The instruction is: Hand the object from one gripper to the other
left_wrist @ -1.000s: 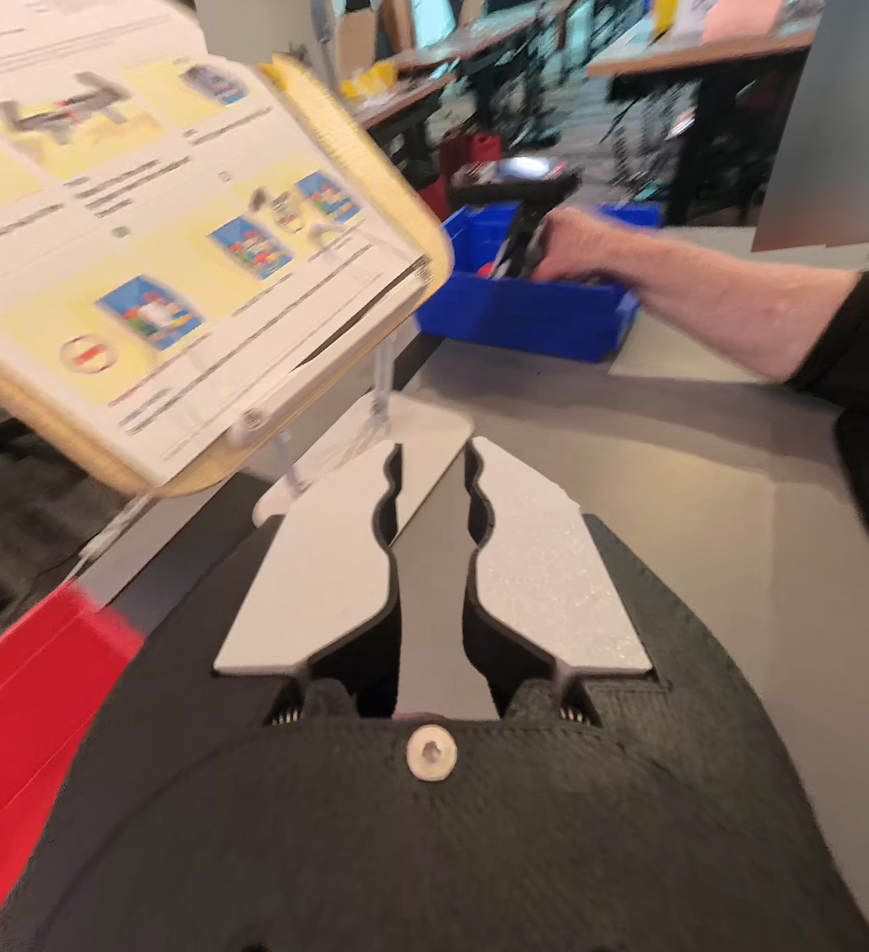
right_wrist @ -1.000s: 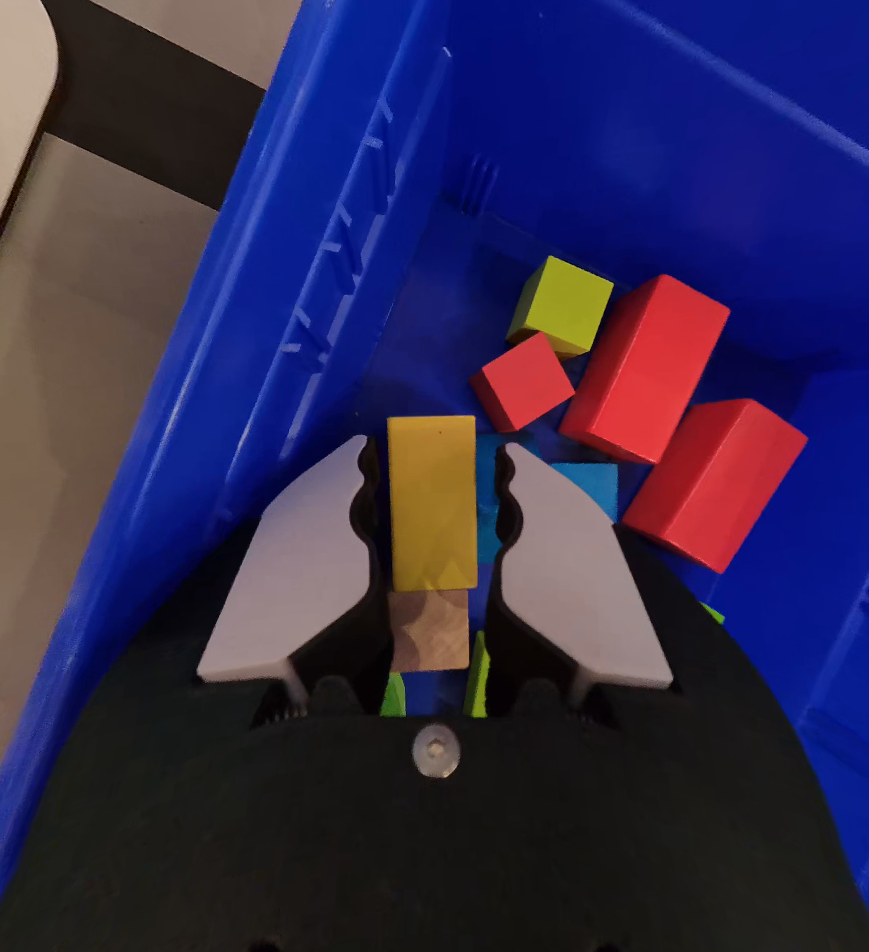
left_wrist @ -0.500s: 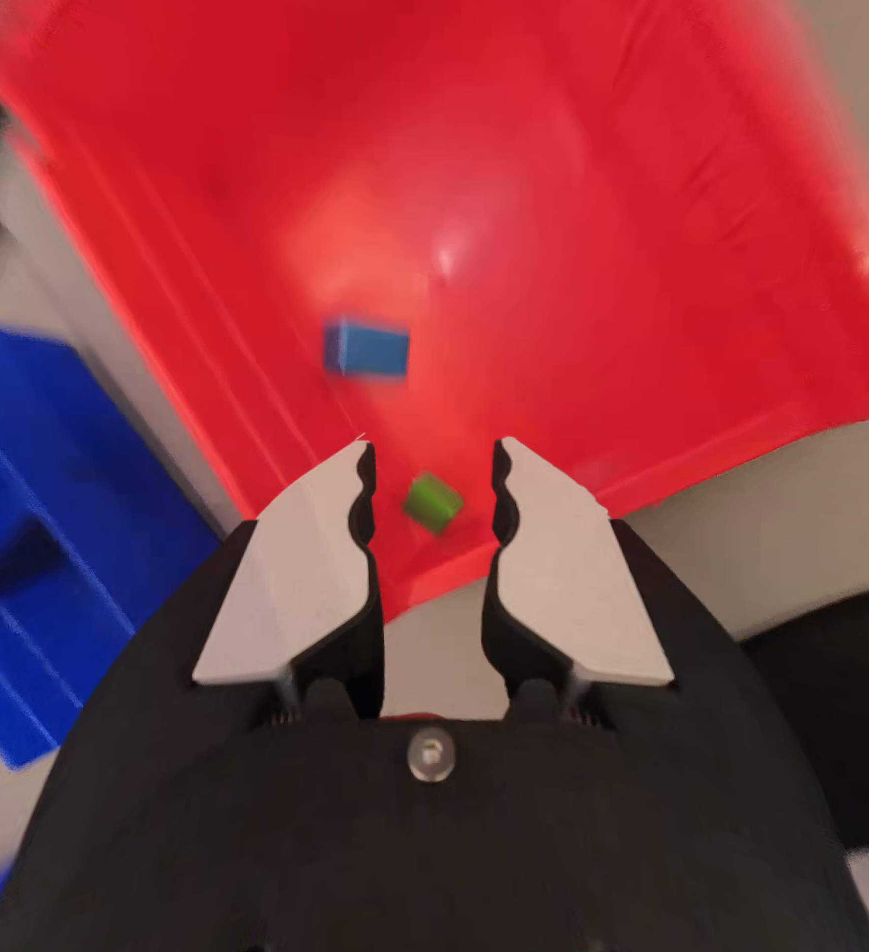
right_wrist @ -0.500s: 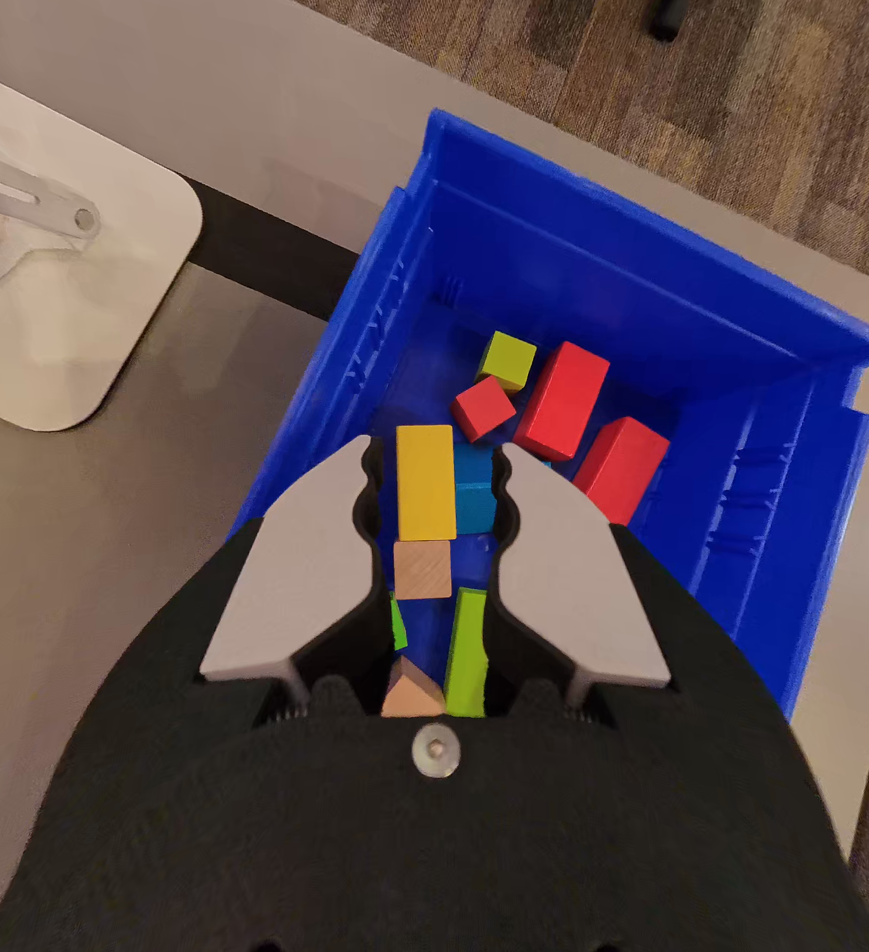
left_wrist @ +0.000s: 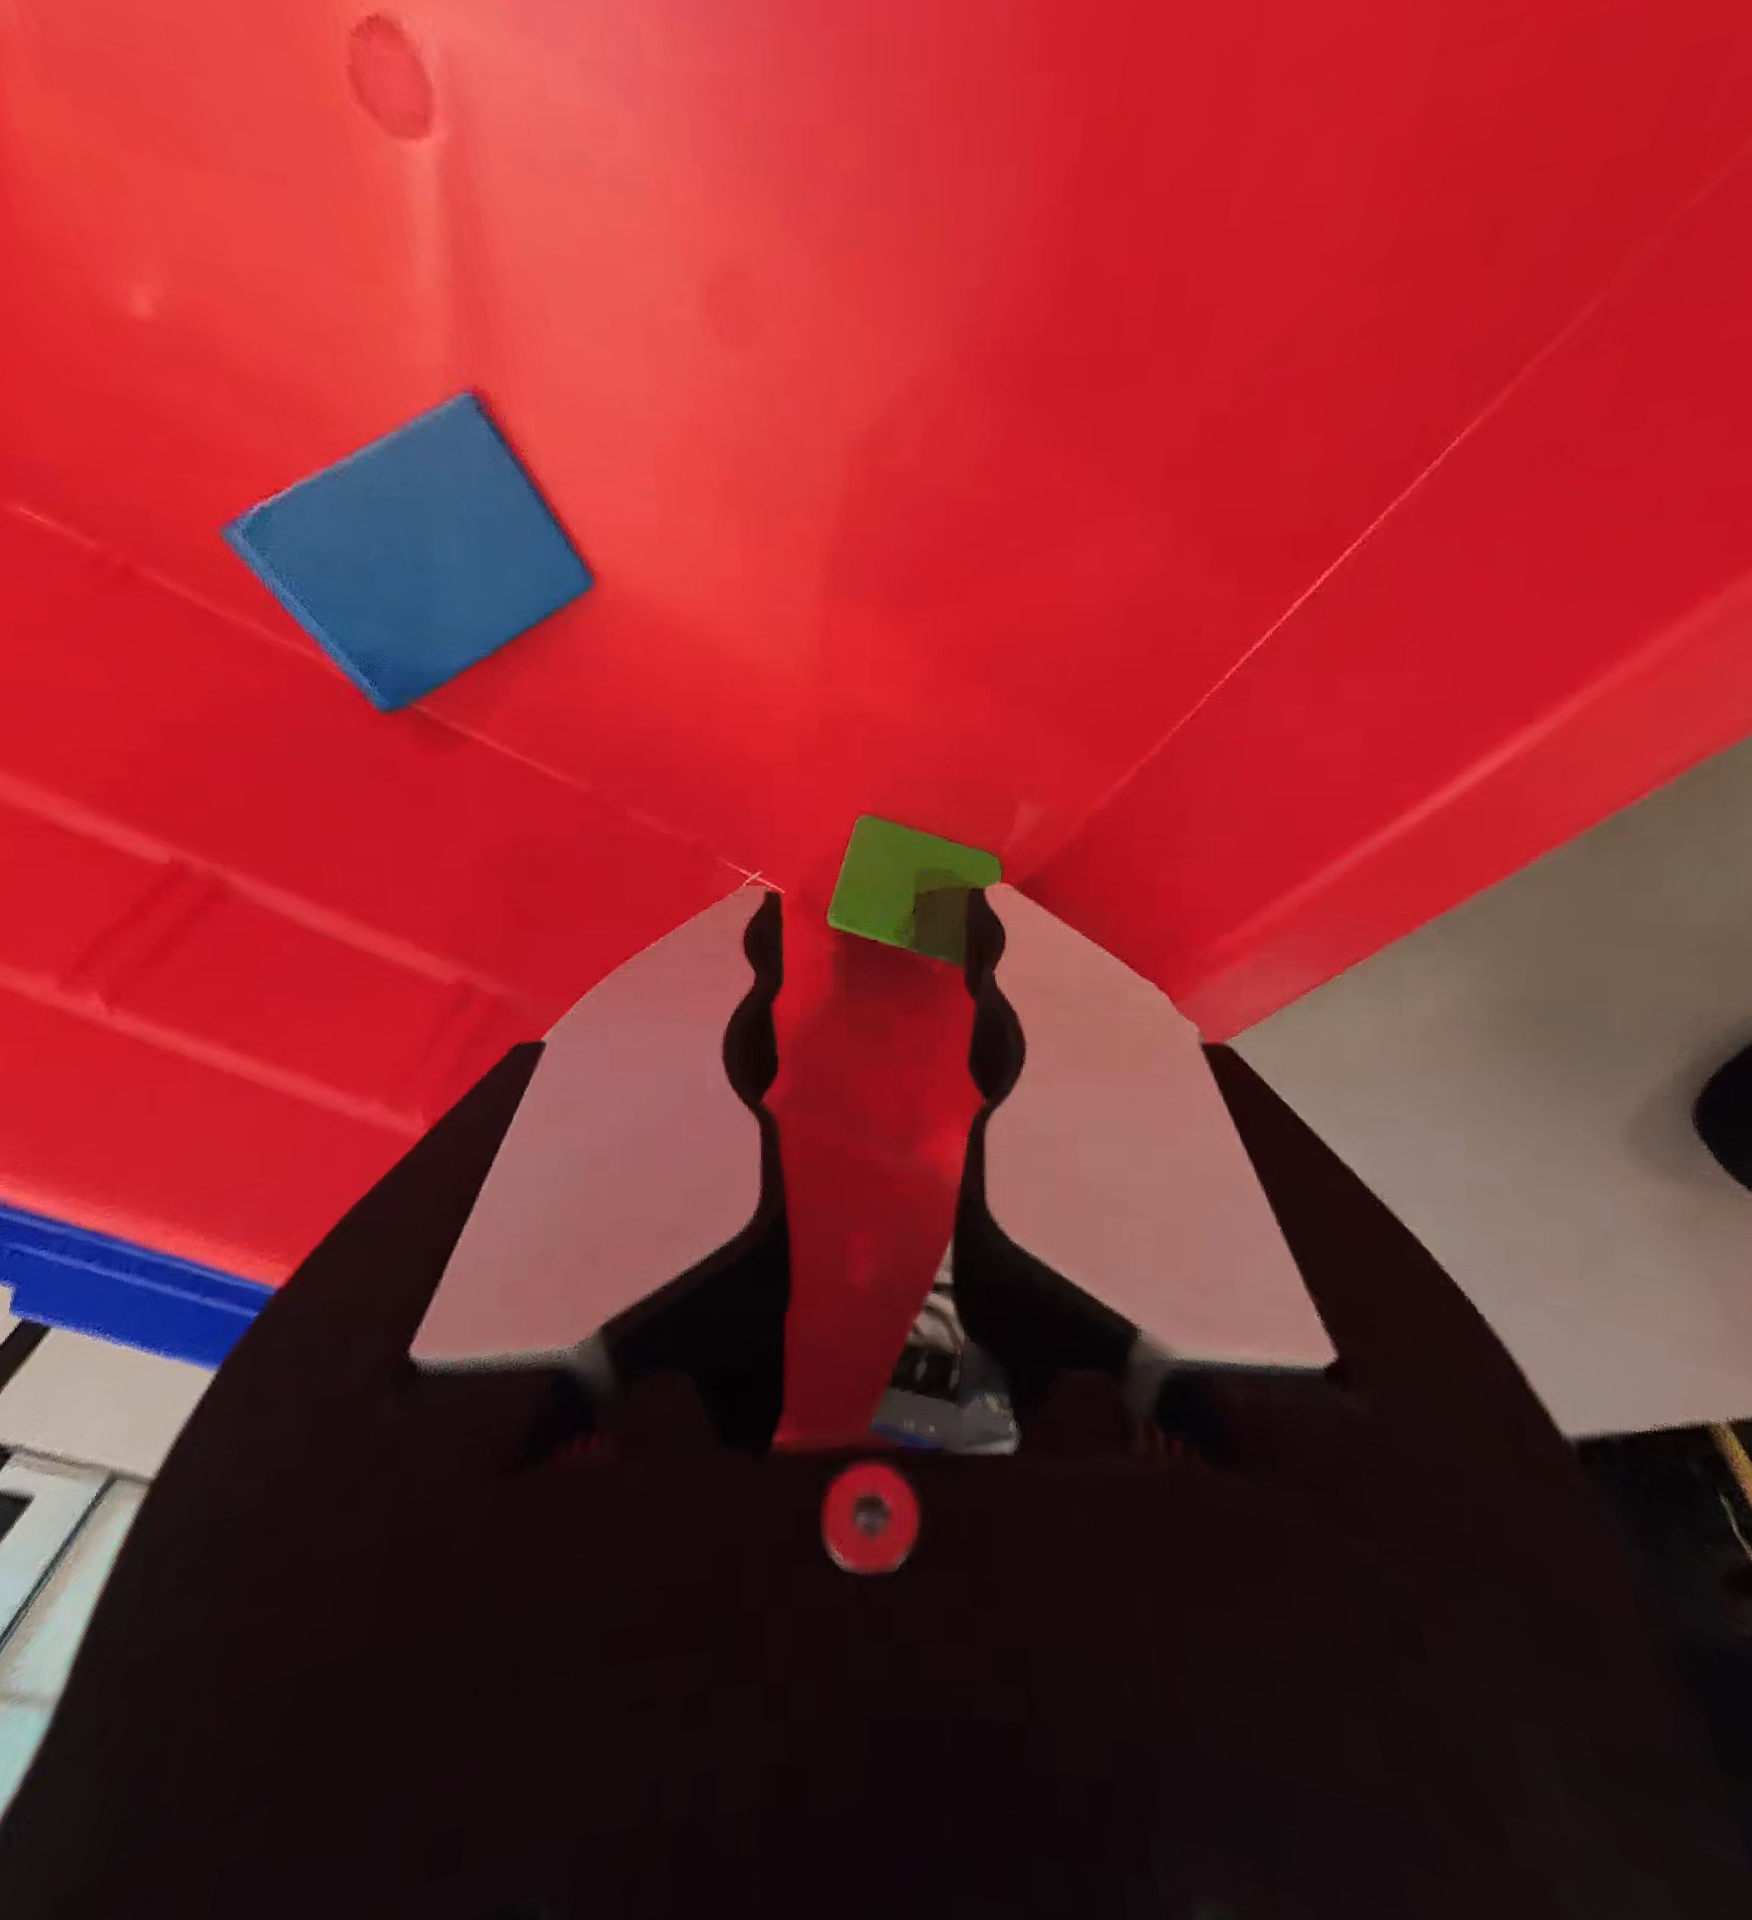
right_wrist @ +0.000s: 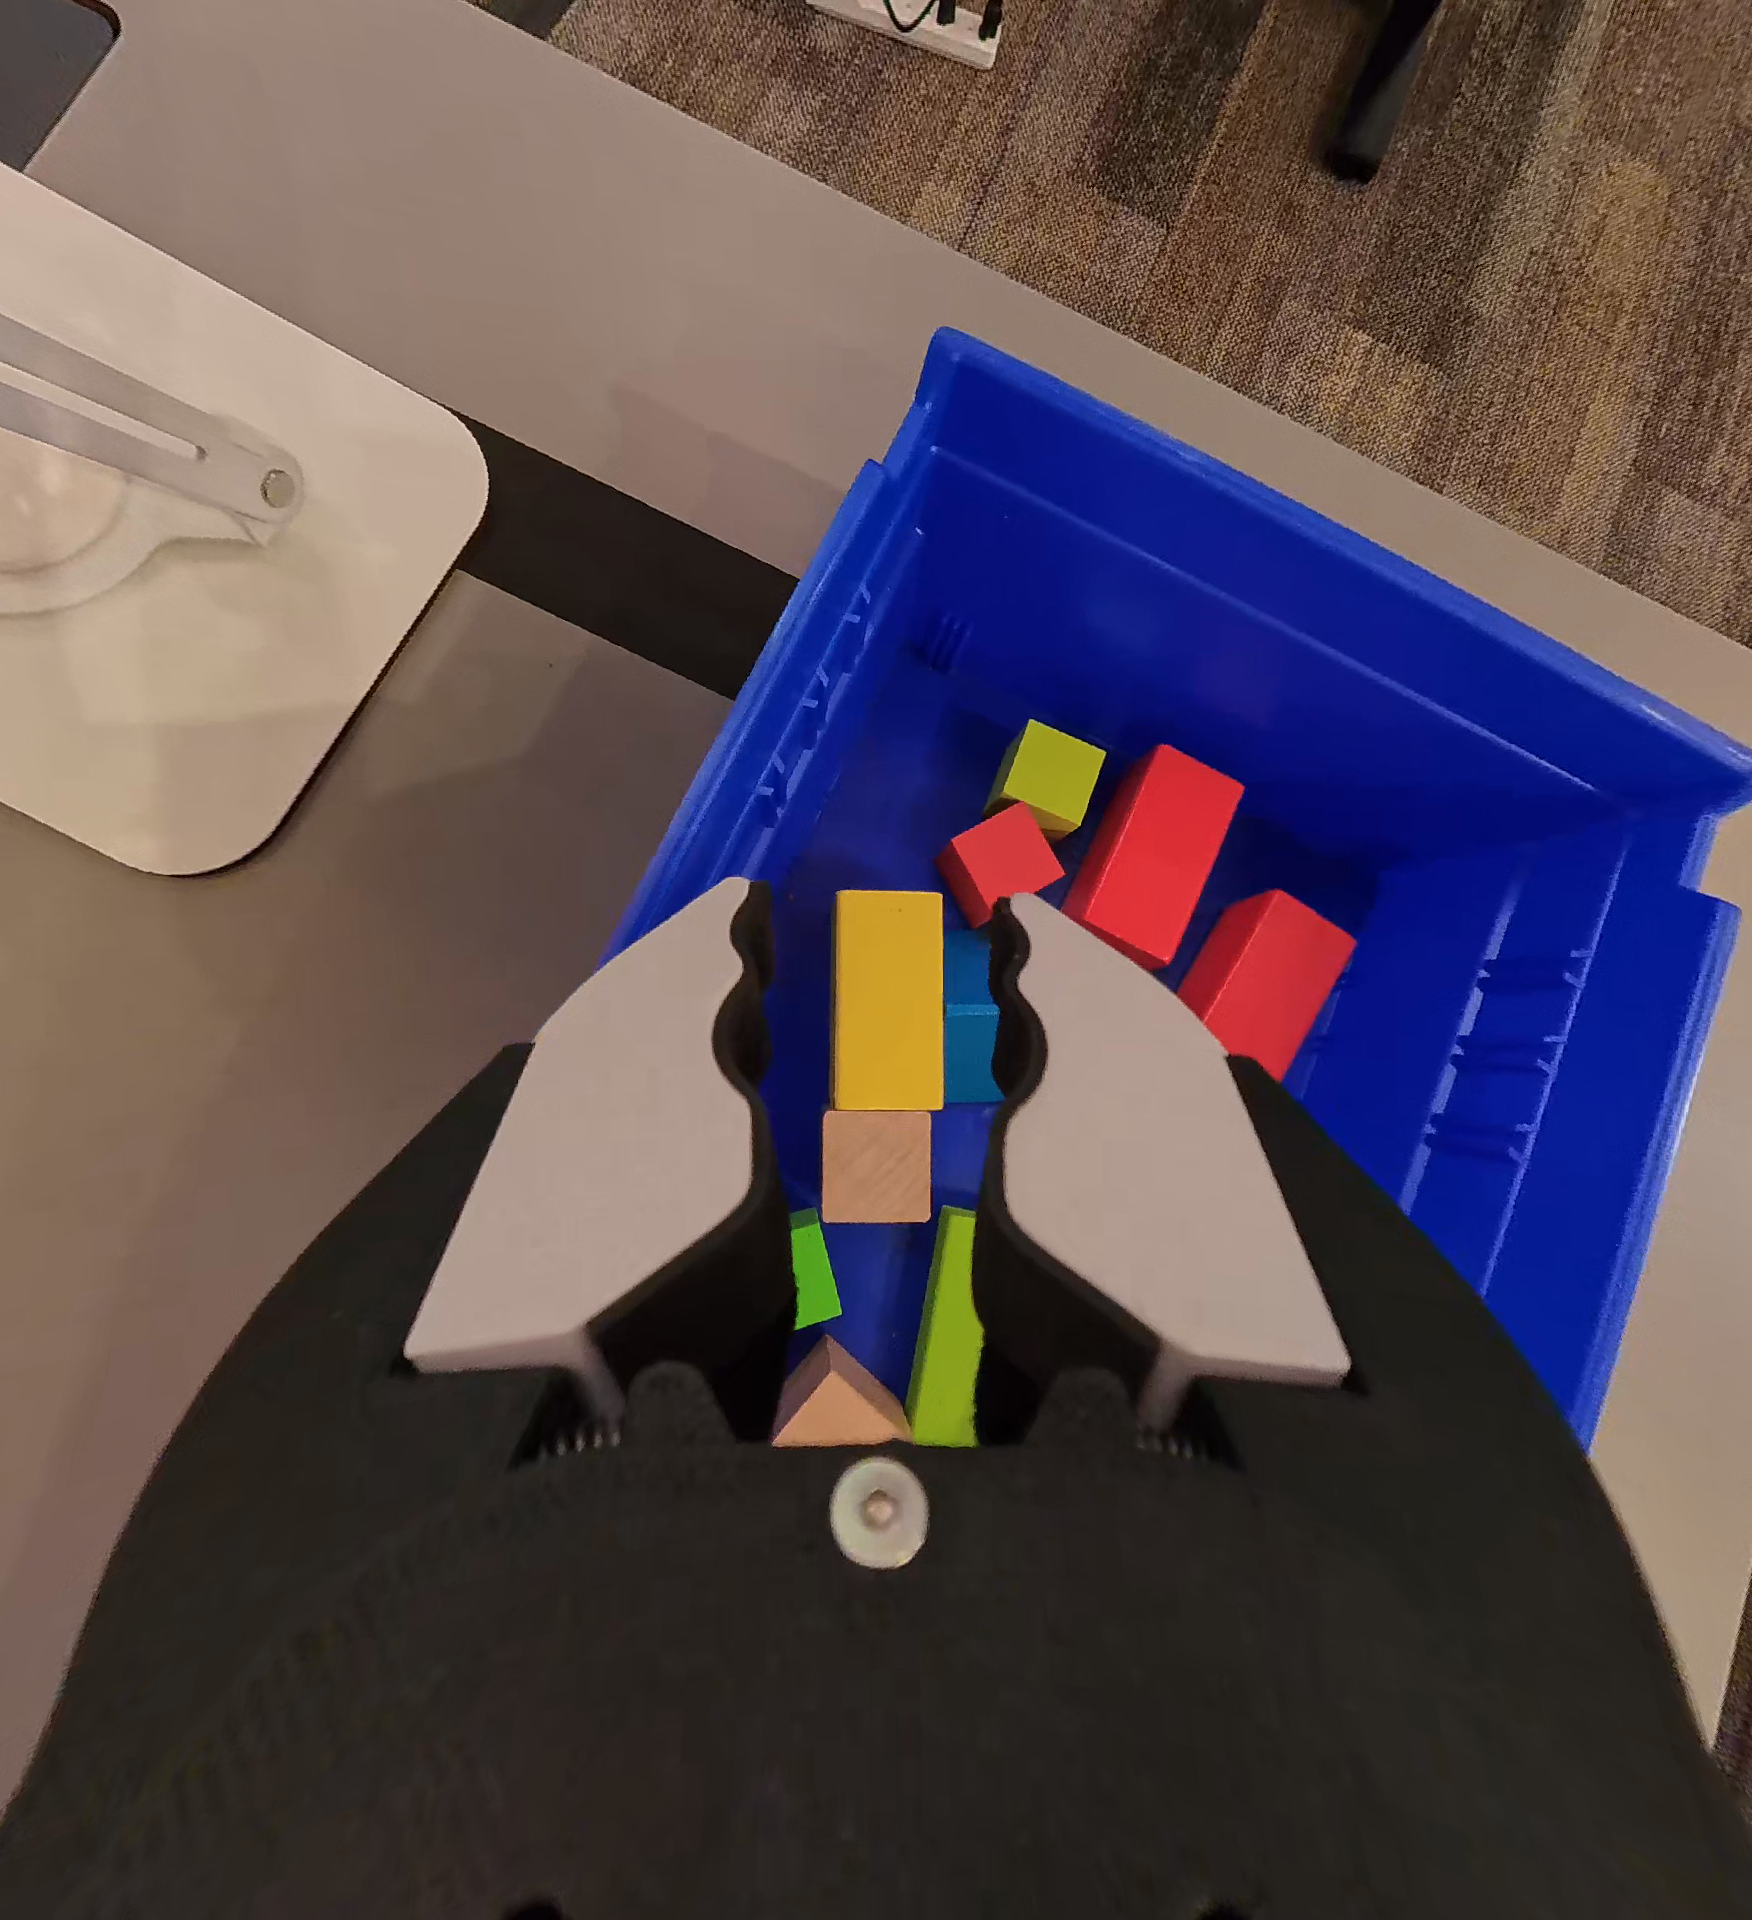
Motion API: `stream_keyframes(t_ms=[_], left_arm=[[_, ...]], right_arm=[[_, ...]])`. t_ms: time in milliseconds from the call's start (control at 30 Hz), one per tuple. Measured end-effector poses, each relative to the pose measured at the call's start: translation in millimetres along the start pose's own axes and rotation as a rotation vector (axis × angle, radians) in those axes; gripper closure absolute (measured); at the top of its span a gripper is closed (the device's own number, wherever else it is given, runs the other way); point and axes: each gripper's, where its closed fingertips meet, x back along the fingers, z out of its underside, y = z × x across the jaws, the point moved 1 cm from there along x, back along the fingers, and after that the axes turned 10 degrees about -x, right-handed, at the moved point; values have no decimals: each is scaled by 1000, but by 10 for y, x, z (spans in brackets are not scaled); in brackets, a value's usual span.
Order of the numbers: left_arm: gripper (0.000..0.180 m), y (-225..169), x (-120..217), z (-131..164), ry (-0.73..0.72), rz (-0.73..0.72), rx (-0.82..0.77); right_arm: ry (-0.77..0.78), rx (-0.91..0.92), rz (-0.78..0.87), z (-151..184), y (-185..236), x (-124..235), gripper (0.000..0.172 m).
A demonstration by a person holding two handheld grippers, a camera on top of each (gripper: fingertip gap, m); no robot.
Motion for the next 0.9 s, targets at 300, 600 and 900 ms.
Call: stream_keyframes(t_ms=[300,600,900], left_arm=[[139,-45,37,95,120,85,-115],[144,-136,41,168,196,182,-237],[156,190,67,7,123,-1,-87]], right_arm=[[-13,5,-3,-14,-20,25,133],[-22,22,-8,-33,3,34,134],[-36,24,-11,-51,-11,70,134]])
